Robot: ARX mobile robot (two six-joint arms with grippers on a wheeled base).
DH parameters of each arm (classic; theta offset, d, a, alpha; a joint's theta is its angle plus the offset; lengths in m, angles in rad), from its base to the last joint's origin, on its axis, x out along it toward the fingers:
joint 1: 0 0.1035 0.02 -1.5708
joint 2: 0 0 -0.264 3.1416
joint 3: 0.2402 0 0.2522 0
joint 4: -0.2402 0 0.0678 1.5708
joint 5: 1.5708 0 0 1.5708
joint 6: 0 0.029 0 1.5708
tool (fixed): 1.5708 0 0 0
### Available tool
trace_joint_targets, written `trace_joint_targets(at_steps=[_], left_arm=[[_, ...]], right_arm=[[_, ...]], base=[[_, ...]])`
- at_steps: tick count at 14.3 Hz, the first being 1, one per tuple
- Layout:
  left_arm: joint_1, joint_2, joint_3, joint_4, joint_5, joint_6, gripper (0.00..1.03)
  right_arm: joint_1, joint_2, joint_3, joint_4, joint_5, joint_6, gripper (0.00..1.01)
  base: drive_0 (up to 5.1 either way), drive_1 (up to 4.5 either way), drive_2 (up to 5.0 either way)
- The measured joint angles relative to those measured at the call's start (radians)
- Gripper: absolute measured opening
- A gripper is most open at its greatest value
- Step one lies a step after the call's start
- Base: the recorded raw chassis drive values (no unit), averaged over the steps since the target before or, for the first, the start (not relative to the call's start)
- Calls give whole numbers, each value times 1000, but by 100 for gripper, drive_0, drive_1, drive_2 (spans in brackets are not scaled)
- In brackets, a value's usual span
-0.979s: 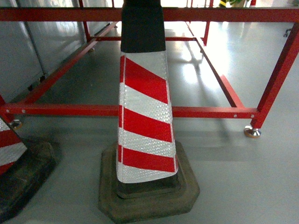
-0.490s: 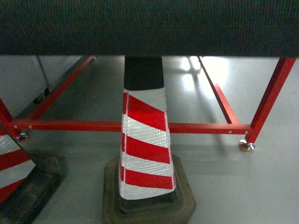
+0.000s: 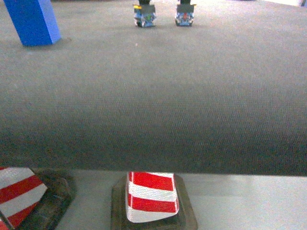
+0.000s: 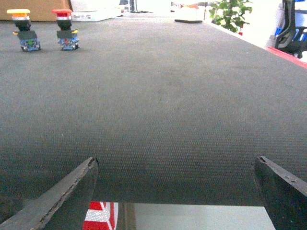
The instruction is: Pick blue part to blue bin on bottom shelf
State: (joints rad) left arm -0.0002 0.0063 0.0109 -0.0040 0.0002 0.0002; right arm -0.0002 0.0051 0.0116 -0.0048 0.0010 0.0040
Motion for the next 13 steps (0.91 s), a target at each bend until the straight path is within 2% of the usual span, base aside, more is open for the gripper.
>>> trace_joint_targets(at_steps=[13], left_arm=[[0,0,0,2,-1,0,98]], right_arm=[[0,0,0,0,-2,-2,98]], base=[[0,0,0]])
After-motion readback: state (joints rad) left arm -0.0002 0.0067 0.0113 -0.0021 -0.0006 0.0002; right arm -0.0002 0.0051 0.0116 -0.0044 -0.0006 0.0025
